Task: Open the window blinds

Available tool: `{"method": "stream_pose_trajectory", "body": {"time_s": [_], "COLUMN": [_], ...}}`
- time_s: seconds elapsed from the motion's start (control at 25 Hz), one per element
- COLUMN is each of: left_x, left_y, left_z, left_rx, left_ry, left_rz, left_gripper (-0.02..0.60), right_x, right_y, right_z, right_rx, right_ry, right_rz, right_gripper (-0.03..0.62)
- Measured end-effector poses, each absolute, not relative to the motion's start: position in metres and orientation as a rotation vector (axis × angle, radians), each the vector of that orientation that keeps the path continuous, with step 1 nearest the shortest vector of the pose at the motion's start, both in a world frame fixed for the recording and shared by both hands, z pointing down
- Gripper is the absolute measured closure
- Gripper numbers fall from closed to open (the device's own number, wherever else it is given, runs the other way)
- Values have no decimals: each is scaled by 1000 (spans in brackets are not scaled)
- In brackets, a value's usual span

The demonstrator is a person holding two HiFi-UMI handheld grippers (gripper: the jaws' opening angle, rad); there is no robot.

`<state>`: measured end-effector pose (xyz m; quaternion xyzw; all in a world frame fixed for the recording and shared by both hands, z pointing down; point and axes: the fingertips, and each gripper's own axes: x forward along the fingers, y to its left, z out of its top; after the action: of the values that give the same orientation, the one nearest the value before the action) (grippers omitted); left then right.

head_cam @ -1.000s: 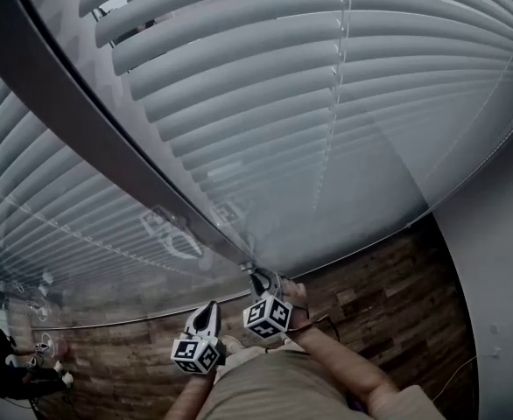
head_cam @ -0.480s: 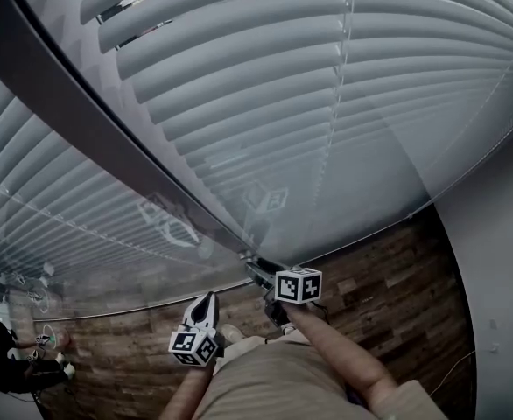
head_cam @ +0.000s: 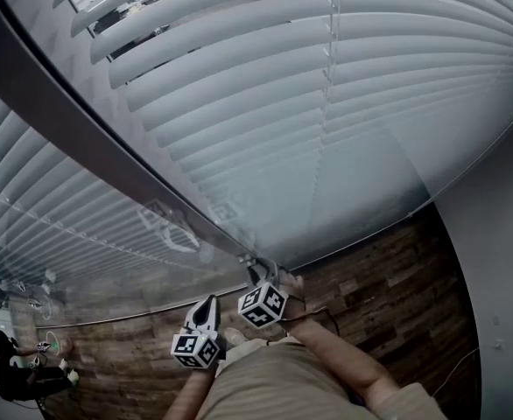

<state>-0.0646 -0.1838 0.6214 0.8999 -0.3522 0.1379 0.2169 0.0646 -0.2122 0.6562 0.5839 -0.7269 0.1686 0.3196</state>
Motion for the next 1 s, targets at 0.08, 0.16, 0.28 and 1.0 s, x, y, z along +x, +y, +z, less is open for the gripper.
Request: {"method": "stream_pose_trajectory", "body": {"time_s": [0.08, 0.16, 0.28, 1.0], "left_x": [-60, -55, -55, -59], "left_y": [-183, -184, -183, -193], "left_z": [618, 615, 615, 624], "left_rx": [2502, 2513, 2513, 2499], "left_ry": [-964, -953, -949, -971], "left_rz": [379, 375, 377, 394], "left_gripper": [569, 569, 569, 569], "right_x": [65, 66, 64, 77], "right_y": [-211, -210, -210, -218], "right_z": [656, 655, 656, 653], "right_rx": [1519, 1529, 1546, 1675], "right_ry": [-1842, -1837, -1893, -2402], "right_rz": [347, 345, 363, 1668], "right_gripper": [468, 469, 468, 465]}}
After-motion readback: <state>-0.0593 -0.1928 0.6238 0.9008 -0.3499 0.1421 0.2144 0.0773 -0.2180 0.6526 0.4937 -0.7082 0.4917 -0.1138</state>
